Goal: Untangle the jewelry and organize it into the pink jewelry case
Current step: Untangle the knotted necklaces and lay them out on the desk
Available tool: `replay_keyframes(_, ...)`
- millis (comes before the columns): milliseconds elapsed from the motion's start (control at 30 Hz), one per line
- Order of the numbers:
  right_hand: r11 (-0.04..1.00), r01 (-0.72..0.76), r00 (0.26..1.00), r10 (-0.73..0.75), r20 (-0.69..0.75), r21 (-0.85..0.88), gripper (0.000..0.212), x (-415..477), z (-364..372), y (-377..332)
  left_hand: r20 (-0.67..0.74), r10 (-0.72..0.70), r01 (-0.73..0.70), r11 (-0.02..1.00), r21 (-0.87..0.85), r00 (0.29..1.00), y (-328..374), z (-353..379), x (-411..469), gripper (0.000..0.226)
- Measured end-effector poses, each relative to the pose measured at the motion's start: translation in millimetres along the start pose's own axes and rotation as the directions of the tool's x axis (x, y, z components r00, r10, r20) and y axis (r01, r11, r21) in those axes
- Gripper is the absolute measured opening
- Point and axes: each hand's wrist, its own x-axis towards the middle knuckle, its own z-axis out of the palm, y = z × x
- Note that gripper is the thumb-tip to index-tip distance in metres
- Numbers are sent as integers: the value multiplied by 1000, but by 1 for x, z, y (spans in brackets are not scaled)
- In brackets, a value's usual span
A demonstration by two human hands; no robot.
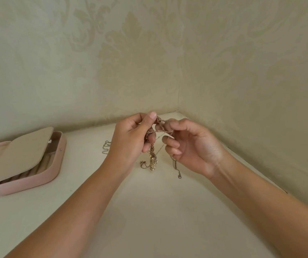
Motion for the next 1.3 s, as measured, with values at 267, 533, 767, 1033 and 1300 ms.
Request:
replay_keyframes(267,1000,-12,994,12,110,-7,11,2,-1,8,-168,35,-42,998,-41,985,4,-1,-1,28)
replay_keyframes(533,976,-9,1000,9,0,216,18,4,9,11,-179,31,-39,998,-43,983,4,3,-3,32)
replay_keyframes(767,992,-98,994,101,37,-85,19,0,12,5,-124,89,-75,990,118,988,4,4,-5,31)
replay_keyframes(1033,672,10,997,-63,-43,-740,14,-12,-4,-23,-73,128,-102,952,289,989,5,0,-6,31)
replay_keyframes(1300,382,17,830,-521,-200,-924,17,-7,-5,-9,132,-19,-28,939,344,991,1,4,-7,33)
